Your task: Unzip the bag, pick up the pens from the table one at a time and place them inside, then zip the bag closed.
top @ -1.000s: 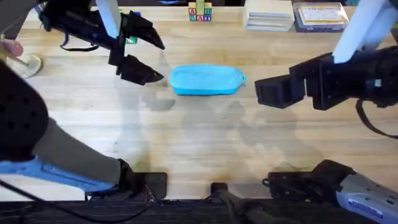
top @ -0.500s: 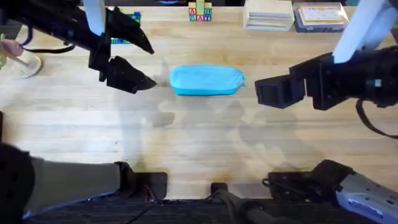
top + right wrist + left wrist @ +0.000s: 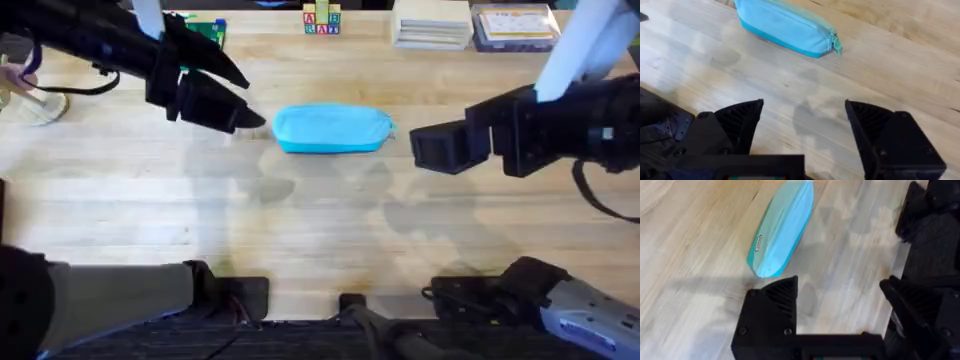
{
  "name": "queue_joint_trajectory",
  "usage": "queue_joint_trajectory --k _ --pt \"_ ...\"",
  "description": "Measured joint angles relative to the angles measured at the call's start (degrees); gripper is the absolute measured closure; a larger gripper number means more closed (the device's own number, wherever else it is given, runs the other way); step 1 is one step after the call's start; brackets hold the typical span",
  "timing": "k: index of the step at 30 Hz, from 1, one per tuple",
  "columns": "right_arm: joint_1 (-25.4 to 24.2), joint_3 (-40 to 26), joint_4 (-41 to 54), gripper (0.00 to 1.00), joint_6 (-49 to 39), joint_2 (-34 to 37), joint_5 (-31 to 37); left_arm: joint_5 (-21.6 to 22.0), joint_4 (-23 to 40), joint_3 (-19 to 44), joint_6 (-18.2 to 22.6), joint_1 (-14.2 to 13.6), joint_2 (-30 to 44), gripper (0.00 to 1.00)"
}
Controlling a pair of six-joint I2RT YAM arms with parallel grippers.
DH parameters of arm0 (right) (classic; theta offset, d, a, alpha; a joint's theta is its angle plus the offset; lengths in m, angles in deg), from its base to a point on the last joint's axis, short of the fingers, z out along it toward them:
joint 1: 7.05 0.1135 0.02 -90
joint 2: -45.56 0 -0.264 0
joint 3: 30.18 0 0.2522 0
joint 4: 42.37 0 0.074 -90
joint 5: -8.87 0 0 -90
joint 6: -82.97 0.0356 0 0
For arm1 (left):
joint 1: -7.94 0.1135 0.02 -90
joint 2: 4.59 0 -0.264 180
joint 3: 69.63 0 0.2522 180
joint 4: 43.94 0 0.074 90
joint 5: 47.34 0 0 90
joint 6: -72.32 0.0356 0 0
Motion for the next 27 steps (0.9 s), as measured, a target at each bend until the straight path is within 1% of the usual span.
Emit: queue_joint_trajectory --k 5,14,16,21,24,27 --pt "0.00 0.00 -0.02 0.004 0.00 0.00 0.02 0.56 -1.29 0.00 -7.37 0.00 0.02 0.004" --pt "0.00 0.00 -0.02 0.004 0.00 0.00 0.00 5.46 -4.59 0.00 -21.02 0.00 0.00 0.002" --pt "0.00 0.00 -0.02 0.004 0.00 0.00 0.02 6.34 -4.75 0.00 -23.15 0.00 0.00 0.002" --pt "0.00 0.00 -0.02 0.004 0.00 0.00 0.02 7.65 -6.22 -0.24 -26.59 0.00 -0.15 0.002" --pt "0.00 0.00 0.00 0.004 0.00 0.00 0.02 8.91 -9.99 -2.45 -29.76 0.00 -2.02 0.002" --pt "0.00 0.00 0.00 0.004 0.00 0.00 0.00 11.16 -13.96 -6.10 -33.67 0.00 -6.18 0.001"
